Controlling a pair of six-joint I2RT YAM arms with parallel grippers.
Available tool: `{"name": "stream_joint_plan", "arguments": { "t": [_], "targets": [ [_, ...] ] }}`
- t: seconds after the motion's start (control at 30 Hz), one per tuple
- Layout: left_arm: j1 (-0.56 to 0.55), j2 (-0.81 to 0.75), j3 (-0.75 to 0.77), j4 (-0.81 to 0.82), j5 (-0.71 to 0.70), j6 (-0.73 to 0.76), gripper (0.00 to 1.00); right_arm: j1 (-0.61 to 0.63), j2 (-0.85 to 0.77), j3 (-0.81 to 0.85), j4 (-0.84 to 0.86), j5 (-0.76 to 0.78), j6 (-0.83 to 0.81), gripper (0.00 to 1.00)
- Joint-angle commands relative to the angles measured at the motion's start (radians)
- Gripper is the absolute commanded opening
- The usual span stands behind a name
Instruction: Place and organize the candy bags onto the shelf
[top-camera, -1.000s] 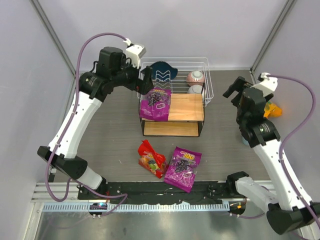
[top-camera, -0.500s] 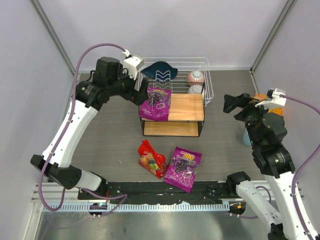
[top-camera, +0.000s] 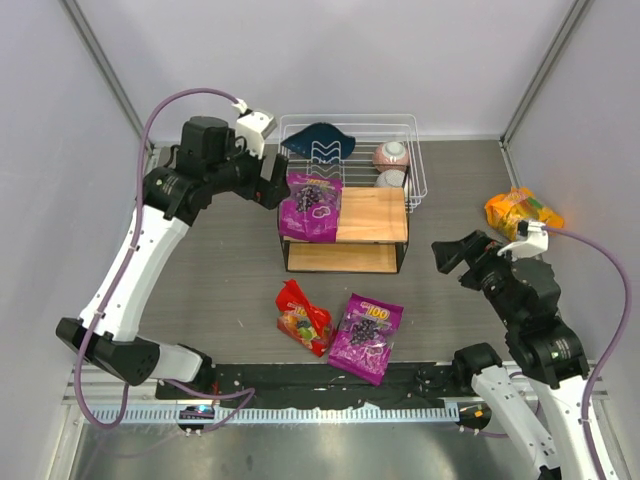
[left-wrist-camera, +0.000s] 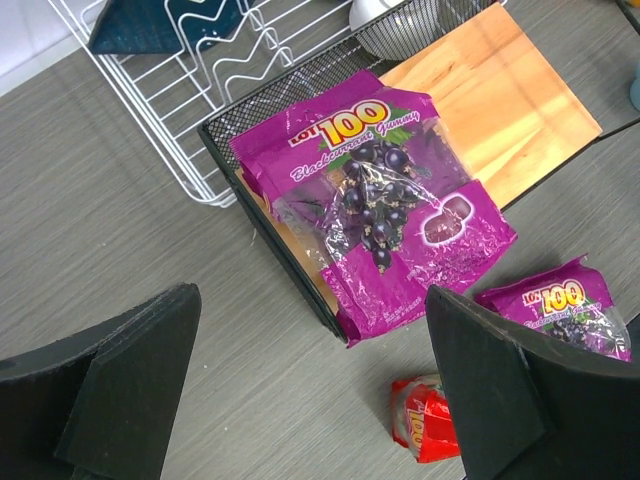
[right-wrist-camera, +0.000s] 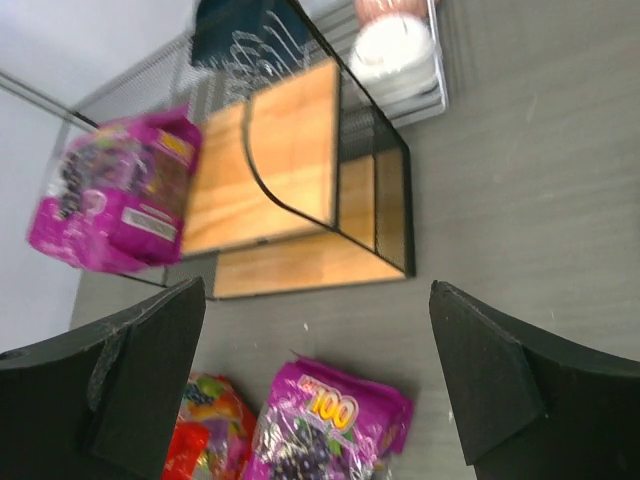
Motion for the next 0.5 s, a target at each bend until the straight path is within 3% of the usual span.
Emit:
{"name": "stream_joint_plan", "arguments": {
  "t": [0.0,0.47],
  "targets": [
    [0.002,-0.014,-0.014,0.052,0.032,-0.019,1.00,0.002,-0.028,-0.092,-0.139,-0.019,0.094,0.99],
    [0.002,0.021,-0.017,0.069,0.027,-0.019,1.00,0.004,-0.060,-0.230,-0.124,0.077,0.225,0.95]
  ]
}}
